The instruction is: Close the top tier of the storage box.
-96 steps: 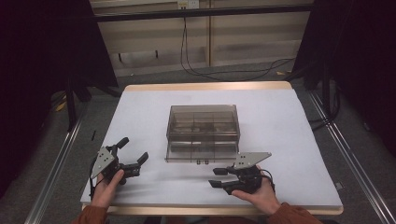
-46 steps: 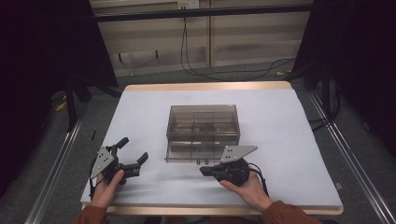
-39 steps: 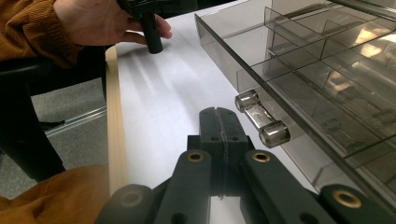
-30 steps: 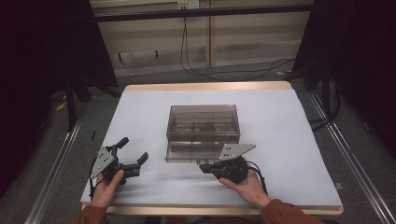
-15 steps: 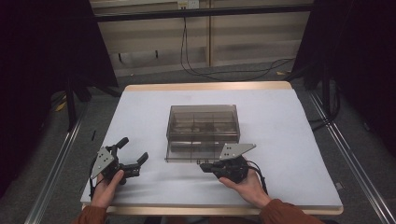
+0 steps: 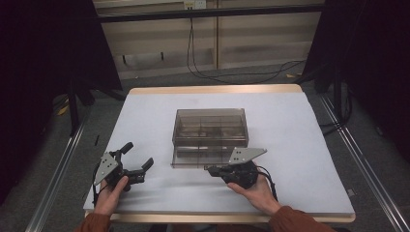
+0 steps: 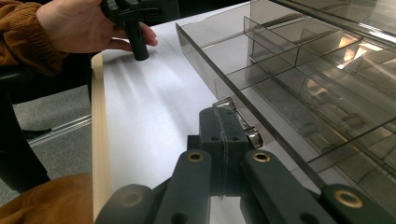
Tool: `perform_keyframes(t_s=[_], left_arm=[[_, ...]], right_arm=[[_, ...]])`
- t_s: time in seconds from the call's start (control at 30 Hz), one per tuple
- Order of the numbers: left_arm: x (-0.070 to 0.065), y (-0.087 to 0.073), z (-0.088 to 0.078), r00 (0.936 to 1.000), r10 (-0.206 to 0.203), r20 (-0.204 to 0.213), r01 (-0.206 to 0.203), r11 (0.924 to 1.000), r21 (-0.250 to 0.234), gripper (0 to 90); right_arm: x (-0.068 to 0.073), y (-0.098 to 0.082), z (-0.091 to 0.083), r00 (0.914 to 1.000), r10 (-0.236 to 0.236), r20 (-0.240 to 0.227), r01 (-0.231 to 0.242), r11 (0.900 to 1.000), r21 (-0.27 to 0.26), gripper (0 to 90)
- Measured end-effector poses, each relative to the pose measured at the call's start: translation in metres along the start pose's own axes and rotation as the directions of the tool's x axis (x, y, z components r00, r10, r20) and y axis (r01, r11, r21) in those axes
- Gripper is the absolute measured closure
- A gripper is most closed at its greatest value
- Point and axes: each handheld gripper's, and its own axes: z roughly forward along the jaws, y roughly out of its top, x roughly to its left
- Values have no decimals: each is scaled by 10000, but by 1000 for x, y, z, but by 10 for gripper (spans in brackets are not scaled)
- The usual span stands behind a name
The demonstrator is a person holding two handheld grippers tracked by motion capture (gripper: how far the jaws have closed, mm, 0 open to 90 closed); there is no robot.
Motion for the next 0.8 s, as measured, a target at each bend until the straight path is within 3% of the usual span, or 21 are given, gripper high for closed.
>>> perform_keyframes(t_s=[0.33, 0.6, 0.8], left_arm=[[0, 0, 0, 10000, 22, -20, -22, 10000, -6, 16], [0, 0, 0, 10000, 62, -9, -62, 10000, 12, 16], [0, 0, 0, 10000, 32, -24, -32, 10000, -11, 16]], right_arm=[[1, 1, 1, 9999, -40, 97, 41, 10000, -12, 900], [3, 0, 1, 9997, 1, -227, 1, 10000, 90, 900], [2, -1, 3, 10000, -42, -89, 43, 9998, 174, 900]])
